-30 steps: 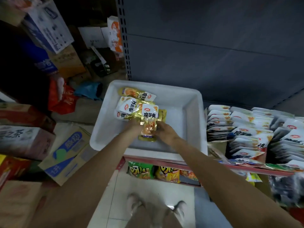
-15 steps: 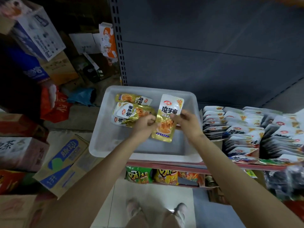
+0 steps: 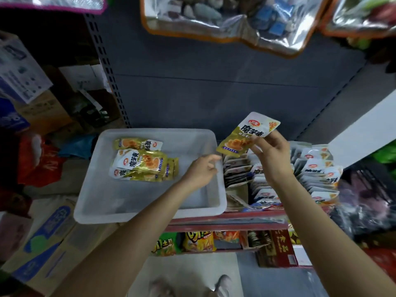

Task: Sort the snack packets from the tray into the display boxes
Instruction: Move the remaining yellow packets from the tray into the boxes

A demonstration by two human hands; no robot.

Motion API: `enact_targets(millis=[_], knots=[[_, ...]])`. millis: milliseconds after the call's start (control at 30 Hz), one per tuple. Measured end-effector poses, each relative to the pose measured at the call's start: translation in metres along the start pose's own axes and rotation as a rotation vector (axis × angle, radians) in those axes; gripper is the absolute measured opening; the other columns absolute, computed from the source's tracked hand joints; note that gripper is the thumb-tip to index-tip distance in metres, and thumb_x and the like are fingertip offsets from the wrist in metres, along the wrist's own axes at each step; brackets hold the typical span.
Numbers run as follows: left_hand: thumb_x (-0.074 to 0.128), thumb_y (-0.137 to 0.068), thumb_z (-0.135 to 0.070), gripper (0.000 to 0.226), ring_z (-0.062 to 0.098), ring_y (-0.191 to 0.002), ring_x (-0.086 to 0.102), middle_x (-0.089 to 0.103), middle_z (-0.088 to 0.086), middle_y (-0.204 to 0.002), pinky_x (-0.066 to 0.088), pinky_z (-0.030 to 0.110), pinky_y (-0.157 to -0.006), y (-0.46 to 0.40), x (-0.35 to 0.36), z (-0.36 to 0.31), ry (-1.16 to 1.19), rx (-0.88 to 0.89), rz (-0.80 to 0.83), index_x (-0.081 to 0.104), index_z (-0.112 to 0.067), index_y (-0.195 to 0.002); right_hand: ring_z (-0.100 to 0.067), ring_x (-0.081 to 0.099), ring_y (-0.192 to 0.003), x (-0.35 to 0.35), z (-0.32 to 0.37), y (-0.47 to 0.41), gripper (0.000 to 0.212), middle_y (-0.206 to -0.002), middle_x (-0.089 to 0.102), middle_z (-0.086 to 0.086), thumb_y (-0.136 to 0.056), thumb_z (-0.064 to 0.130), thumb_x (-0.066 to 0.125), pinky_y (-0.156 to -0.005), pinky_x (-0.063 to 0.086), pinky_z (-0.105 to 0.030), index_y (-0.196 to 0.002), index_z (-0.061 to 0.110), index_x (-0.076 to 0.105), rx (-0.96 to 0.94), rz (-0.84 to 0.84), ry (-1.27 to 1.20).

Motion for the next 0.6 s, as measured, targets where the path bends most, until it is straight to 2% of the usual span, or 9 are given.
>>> enact_targets(millis=[67, 167, 233, 400, 600], knots=[[0.047, -0.092, -0.001, 0.043, 0.016, -0.116, 0.054, 0.057, 0.003, -0.127, 0.040, 0.017, -0.082, 0.001, 0.006, -0.005, 0.021, -0.013, 0.021, 0.051, -0.016, -0.131, -0.015, 0.067, -0.089, -0.009, 0.000, -0.004, 0.021, -0.090, 0.071, 0.003, -0.089, -0.002, 0.055, -0.078, 0.053, -0.028, -0.091, 0.017, 0.066, -0.012, -0.021, 0.007], [0.048, -0.091, 0.000, 0.036, 0.017, -0.113, 0.055, 0.058, 0.004, -0.126, 0.042, 0.022, -0.088, 0.003, 0.013, -0.008, 0.047, -0.012, 0.023, 0.054, -0.013, -0.124, -0.015, 0.067, -0.089, -0.020, -0.004, -0.008, 0.020, -0.093, 0.070, -0.003, -0.088, -0.003, 0.055, -0.078, 0.053, -0.029, -0.093, 0.013, 0.066, -0.012, -0.014, 0.074], [0.050, -0.091, -0.001, 0.033, 0.015, -0.110, 0.056, 0.059, 0.003, -0.124, 0.042, 0.023, -0.088, 0.005, 0.014, -0.008, 0.037, -0.018, 0.019, 0.055, -0.013, -0.121, -0.014, 0.066, -0.088, -0.022, -0.008, -0.011, 0.019, -0.094, 0.069, -0.004, -0.087, -0.004, 0.055, -0.080, 0.054, -0.030, -0.096, 0.009, 0.065, -0.003, 0.023, 0.143], [0.052, -0.091, -0.002, 0.032, 0.014, -0.107, 0.057, 0.059, 0.001, -0.124, 0.042, 0.022, -0.085, 0.006, 0.014, -0.010, 0.008, -0.002, 0.011, 0.056, -0.014, -0.120, 0.004, 0.065, -0.079, -0.020, -0.003, -0.020, 0.022, -0.093, 0.068, 0.004, -0.086, -0.005, 0.055, -0.069, 0.051, -0.014, -0.100, 0.009, 0.064, -0.025, 0.095, 0.264], [0.054, -0.091, -0.005, 0.034, 0.012, -0.106, 0.057, 0.059, -0.001, -0.125, 0.041, 0.021, -0.084, 0.007, 0.015, -0.008, -0.059, 0.031, -0.017, 0.056, -0.019, -0.122, 0.006, 0.065, -0.078, -0.018, -0.002, -0.026, 0.023, -0.091, 0.068, 0.005, -0.085, -0.007, 0.056, -0.069, 0.050, -0.012, -0.099, 0.010, 0.064, -0.068, 0.115, 0.276]])
Point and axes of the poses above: each hand's wrist, its own y-axis away from the middle knuckle, its own x-axis out of the palm, z = x × y, the point moved 5 cm from there along -y, towards the middle knuckle
